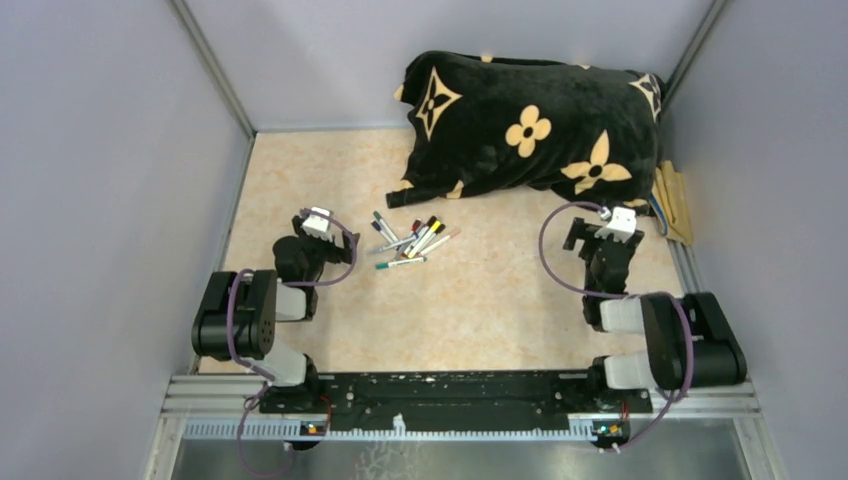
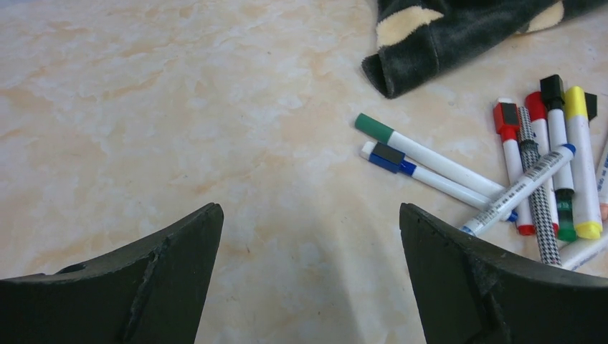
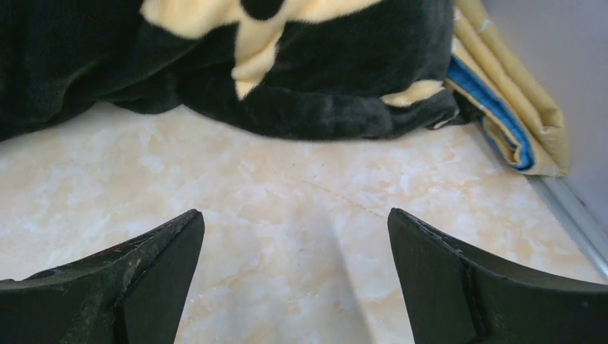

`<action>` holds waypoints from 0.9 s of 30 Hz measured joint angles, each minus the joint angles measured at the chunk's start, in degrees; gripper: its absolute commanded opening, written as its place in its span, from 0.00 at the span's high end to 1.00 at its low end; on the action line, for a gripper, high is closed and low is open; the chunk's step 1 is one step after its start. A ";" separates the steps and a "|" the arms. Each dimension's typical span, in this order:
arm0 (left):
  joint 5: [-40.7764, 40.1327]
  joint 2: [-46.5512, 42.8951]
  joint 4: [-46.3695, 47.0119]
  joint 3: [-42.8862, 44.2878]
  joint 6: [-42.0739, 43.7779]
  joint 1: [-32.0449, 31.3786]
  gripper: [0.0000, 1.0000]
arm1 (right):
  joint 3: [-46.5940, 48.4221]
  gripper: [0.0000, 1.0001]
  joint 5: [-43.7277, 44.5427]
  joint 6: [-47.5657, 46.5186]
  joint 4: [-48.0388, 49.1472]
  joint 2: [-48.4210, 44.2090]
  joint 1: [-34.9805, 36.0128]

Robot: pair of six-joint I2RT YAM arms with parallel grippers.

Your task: Open the pen caps

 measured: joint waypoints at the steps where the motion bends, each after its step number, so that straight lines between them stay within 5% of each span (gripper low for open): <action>1: 0.04 -0.61 -1.86 0.61 -0.31 0.39 0.01 | 0.33 0.01 0.79 0.33 -2.99 -2.36 0.00; 7: -0.15 -4.85 -30.16 20.50 -0.57 1.44 0.01 | 5.16 0.01 4.68 9.20 -17.88 -21.86 0.02; 13: 0.55 -8.72 -49.57 34.99 -0.76 2.03 0.01 | 5.86 0.01 2.29 29.62 -27.87 -32.54 -1.99; 16: 1.84 -10.82 -56.68 36.06 -1.27 2.36 0.01 | 15.82 0.01 -4.57 30.01 -39.54 -24.44 0.13; 21: 4.22 -11.10 -68.37 39.91 -2.14 2.95 0.01 | 38.56 0.01 -6.40 25.92 -57.22 -6.01 13.16; 27: 5.42 -10.03 -77.50 46.88 -2.10 4.52 0.01 | 46.34 0.01 -7.26 24.92 -63.52 2.97 22.75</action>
